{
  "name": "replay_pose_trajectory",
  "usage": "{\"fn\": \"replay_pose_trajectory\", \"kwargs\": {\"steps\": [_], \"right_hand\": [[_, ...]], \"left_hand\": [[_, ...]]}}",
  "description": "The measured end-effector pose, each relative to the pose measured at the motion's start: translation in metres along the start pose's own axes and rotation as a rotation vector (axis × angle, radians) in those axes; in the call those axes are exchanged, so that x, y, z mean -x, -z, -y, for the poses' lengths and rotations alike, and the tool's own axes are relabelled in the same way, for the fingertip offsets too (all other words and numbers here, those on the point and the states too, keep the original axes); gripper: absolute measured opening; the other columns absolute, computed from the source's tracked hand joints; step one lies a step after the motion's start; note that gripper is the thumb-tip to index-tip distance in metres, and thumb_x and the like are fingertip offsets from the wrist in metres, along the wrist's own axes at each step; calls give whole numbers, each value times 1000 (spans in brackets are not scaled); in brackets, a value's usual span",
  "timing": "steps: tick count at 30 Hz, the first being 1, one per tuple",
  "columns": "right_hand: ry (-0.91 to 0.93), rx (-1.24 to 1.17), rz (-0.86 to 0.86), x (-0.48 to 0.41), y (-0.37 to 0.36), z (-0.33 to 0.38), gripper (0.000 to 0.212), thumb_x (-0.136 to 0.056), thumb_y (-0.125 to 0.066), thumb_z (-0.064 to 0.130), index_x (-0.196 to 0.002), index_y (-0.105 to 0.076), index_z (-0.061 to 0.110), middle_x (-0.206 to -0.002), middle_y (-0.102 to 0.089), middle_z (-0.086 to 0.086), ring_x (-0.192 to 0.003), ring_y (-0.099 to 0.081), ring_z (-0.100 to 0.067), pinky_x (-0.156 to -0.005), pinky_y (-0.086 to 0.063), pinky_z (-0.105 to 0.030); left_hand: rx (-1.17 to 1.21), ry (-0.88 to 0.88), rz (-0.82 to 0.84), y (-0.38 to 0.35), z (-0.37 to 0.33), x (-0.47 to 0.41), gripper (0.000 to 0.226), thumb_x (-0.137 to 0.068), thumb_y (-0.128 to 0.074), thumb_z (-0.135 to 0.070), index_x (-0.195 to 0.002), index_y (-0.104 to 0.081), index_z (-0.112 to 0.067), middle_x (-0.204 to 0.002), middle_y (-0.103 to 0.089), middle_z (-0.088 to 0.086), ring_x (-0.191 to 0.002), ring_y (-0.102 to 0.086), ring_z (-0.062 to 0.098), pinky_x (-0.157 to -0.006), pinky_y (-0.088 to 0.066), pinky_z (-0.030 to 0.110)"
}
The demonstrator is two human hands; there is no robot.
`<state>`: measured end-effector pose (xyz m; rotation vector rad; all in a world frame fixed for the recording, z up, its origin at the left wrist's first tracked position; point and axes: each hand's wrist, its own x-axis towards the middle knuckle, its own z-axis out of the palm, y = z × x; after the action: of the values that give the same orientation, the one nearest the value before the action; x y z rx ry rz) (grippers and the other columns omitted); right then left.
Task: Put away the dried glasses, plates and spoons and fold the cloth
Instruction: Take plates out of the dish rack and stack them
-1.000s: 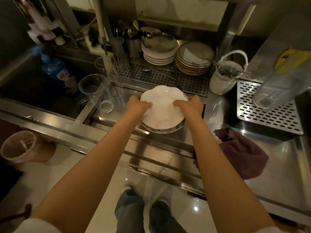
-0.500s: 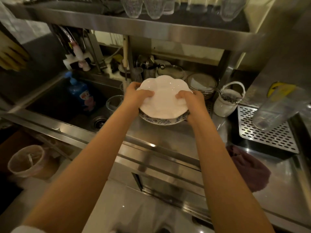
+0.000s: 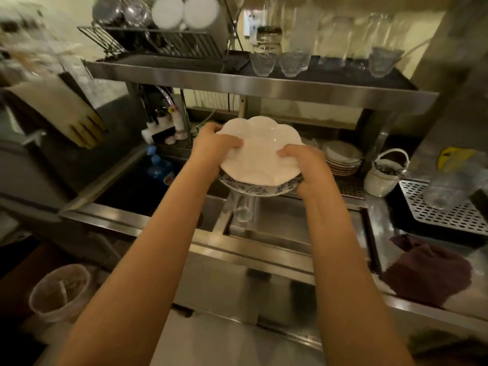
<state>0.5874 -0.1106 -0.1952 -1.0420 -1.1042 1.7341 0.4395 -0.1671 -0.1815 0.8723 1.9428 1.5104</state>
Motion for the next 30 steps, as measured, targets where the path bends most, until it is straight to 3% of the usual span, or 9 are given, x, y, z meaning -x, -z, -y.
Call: {"fn": "replay_pose_trajectory", "kwargs": {"steps": [4, 7, 12, 18, 24, 27, 30], "right_hand": [[6, -77, -2, 20, -46, -9, 40, -76, -59, -1, -116, -54, 0, -104, -62, -16, -75, -62, -22, -54, -54, -27], [25, -82, 2, 28, -72, -7, 37, -76, -58, -2, -113, -55, -1, -99, -63, -15, -77, -62, -24, -55, -55, -28], [58, -60, -41, 28, -108, 7, 42, -74, -60, 0, -116, -55, 1, -109, -63, -16, -96, -61, -31, -84, -53, -45], [134, -11, -57, 5, -143, 37, 48, -72, -62, 2, -119, -52, 4, -109, -61, -16, -92, -61, -30, -79, -53, -43], [236, -7, -32, -36, -182, 69, 48, -71, -64, -1, -117, -54, 4, -108, -62, -14, -96, -60, -30, -86, -52, -46], [272, -31, 15, -56, -203, 83, 40, -71, -63, -2, -110, -55, 7, -99, -63, -10, -92, -61, -29, -83, -54, -45], [309, -60, 66, -78, -223, 94, 41, -72, -63, -2, -110, -54, 9, -100, -62, -10, -91, -60, -28, -80, -54, -43]], "left_hand": [[-14, -29, -8, 50, -5, -2, 45, -77, -71, -14, -118, -53, -11, -105, -53, 4, -91, -51, 22, -71, -42, 32], [-15, -36, 7, 78, -9, -7, 51, -75, -71, -14, -122, -52, -10, -110, -54, 6, -98, -53, 25, -80, -47, 37], [28, -80, 39, 108, -23, -26, 32, -76, -69, -11, -101, -51, -16, -105, -57, 7, -97, -56, 27, -81, -51, 41], [93, -126, 23, 124, -45, -61, 47, -77, -69, -12, -120, -51, -9, -111, -55, 8, -97, -56, 27, -79, -50, 39], [202, -197, 10, 142, -74, -107, 36, -79, -66, -9, -111, -51, -13, -102, -54, 4, -92, -56, 23, -76, -51, 37], [201, -235, -19, 153, -87, -132, 43, -79, -66, -7, -119, -50, -11, -113, -54, 9, -102, -56, 29, -87, -51, 45], [215, -269, -23, 164, -98, -161, 49, -78, -66, -7, -124, -49, -10, -119, -55, 13, -103, -57, 31, -84, -52, 45]]}}
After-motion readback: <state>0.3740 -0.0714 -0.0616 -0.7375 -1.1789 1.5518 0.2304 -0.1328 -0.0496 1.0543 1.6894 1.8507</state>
